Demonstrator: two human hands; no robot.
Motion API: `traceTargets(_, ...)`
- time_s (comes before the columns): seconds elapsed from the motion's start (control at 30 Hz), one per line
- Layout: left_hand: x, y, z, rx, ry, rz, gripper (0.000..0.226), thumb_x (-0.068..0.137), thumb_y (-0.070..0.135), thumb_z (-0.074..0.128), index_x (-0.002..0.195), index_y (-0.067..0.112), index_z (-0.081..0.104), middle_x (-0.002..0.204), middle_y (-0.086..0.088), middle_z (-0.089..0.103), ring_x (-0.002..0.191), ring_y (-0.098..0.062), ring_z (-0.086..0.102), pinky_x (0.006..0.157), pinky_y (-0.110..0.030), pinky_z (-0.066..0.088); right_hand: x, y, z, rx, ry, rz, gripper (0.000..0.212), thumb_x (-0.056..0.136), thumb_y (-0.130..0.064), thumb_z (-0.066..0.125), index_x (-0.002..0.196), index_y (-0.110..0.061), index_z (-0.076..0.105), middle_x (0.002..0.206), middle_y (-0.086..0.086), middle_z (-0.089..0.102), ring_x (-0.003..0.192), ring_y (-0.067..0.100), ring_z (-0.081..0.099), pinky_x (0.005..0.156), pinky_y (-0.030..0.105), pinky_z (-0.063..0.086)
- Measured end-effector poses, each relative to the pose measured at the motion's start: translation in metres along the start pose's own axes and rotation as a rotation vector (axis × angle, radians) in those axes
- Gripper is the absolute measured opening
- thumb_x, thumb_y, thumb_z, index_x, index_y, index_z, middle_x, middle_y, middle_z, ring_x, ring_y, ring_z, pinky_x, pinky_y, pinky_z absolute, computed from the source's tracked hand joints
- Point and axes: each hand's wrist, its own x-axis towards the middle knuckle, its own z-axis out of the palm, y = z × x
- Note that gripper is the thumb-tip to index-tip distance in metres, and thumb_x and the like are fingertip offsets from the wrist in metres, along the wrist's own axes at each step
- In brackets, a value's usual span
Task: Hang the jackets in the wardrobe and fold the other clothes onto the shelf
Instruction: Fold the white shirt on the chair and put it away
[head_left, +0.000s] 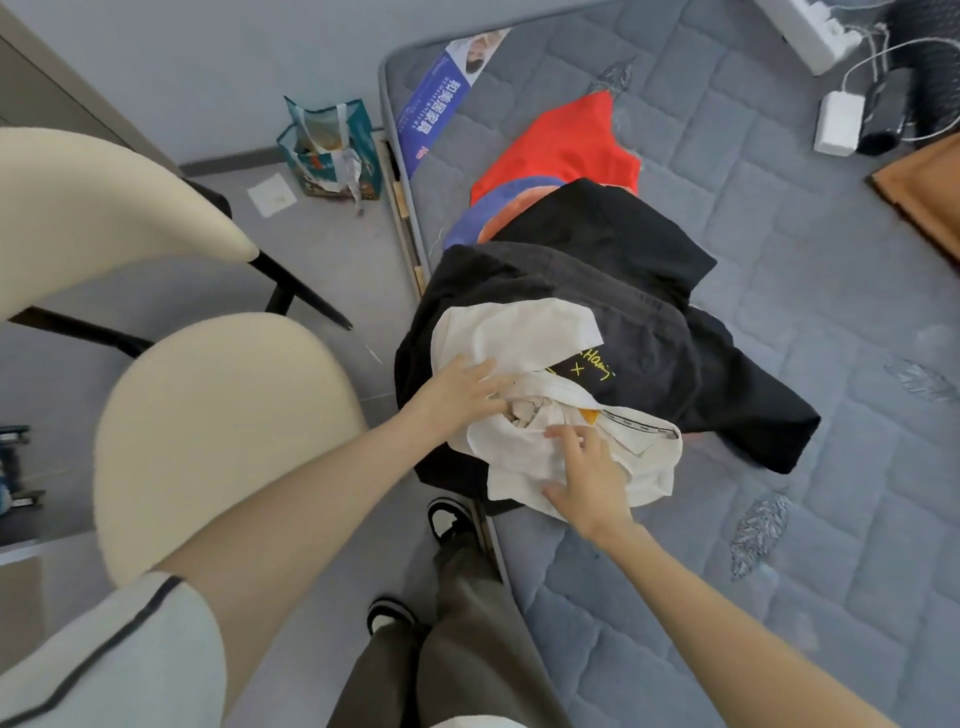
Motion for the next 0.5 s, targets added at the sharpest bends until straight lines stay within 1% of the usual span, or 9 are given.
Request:
traceTargets(0.07,-0.001,-0.003,-0.002,-0.038,-0.027,0.006,0.025,0.052,0.024,0.087,0.066,0.037,0.071,0.082,0.019,0.067,0.08,-0.003,0.065,0.062,-0.018,0.05,0.002,-0.002,0.002,-0.088,0.037,0.004,0.061,0.081,-0.024,0.066,0.136,-0.024,0.037,0.125,0.002,0.041,0.112,0.023,0.041,0.088,0.034,0.042)
traceTargets(0.1,-0.004,-0.004,-0.002,-0.065,-0.058,0.005,0.02,0.064,0.023,0.082,0.073,0.037,0.071,0.085,0.018,0.064,0.086,-0.003,0.063,0.069,-0.018,0.049,0.003,-0.004,0.002,-0.129,0.048,0.004,0.06,0.082,-0.027,0.065,0.135,-0.024,0.037,0.123,0.002,0.042,0.11,0.024,0.041,0.09,0.032,0.039)
traceTargets(0.17,-0.012,-0.007,0.002,-0.186,-0.068,-0.022,0.021,0.089,0.012,0.056,0.101,0.027,0.065,0.108,0.013,0.058,0.108,-0.009,0.053,0.092,-0.025,0.042,0.004,-0.007,0.001,-0.143,0.042,0.028,0.062,0.083,-0.037,0.065,0.135,-0.023,0.036,0.119,0.001,0.043,0.109,0.024,0.041,0.092,0.032,0.036)
traceTargets(0.2,-0.015,-0.011,0.003,-0.278,-0.05,-0.067,0.027,0.092,0.007,0.047,0.11,0.021,0.061,0.117,0.008,0.056,0.116,-0.013,0.048,0.1,-0.03,0.035,0.004,-0.01,-0.001,-0.11,0.027,0.042,0.066,0.081,-0.043,0.067,0.135,-0.023,0.035,0.12,0.001,0.043,0.111,0.025,0.04,0.093,0.033,0.036)
traceTargets(0.23,-0.021,-0.015,-0.001,-0.4,-0.021,-0.11,0.027,0.092,0.007,0.046,0.112,0.017,0.06,0.119,0.005,0.056,0.119,-0.016,0.047,0.102,-0.032,0.031,0.003,-0.014,-0.002,-0.057,0.003,0.049,0.072,0.078,-0.049,0.068,0.136,-0.023,0.034,0.122,0.001,0.042,0.112,0.025,0.039,0.095,0.035,0.036)
traceTargets(0.3,-0.032,-0.024,-0.019,-0.622,0.124,-0.211,0.016,0.089,0.015,0.053,0.1,0.012,0.065,0.104,0.002,0.063,0.106,-0.02,0.054,0.096,-0.033,0.034,0.001,-0.028,-0.011,0.07,-0.041,0.042,0.086,0.072,-0.058,0.069,0.14,-0.025,0.028,0.127,-0.001,0.039,0.116,0.026,0.037,0.099,0.038,0.034)
traceTargets(0.37,-0.047,-0.029,-0.037,-0.804,0.233,-0.321,0.017,0.091,0.021,0.057,0.088,0.007,0.065,0.088,-0.003,0.062,0.089,-0.023,0.054,0.085,-0.034,0.038,-0.003,-0.048,-0.023,0.217,-0.015,0.004,0.088,0.07,-0.061,0.069,0.14,-0.031,0.024,0.121,-0.007,0.038,0.11,0.02,0.035,0.097,0.037,0.033)
traceTargets(0.43,-0.062,-0.033,-0.058,-0.934,0.316,-0.437,0.024,0.093,0.025,0.058,0.087,0.003,0.064,0.085,-0.006,0.061,0.084,-0.022,0.052,0.077,-0.03,0.036,-0.008,-0.065,-0.04,0.379,0.086,-0.085,0.069,0.077,-0.052,0.068,0.132,-0.034,0.031,0.111,-0.014,0.045,0.101,0.014,0.04,0.088,0.033,0.037)
traceTargets(0.5,-0.082,-0.041,-0.082,-1.044,0.423,-0.539,0.027,0.094,0.028,0.056,0.087,0.003,0.064,0.081,-0.003,0.06,0.078,-0.016,0.051,0.069,-0.024,0.033,-0.013,-0.081,-0.062,0.489,0.175,-0.197,0.036,0.088,-0.031,0.061,0.116,-0.035,0.039,0.099,-0.013,0.055,0.093,0.015,0.052,0.075,0.029,0.043)
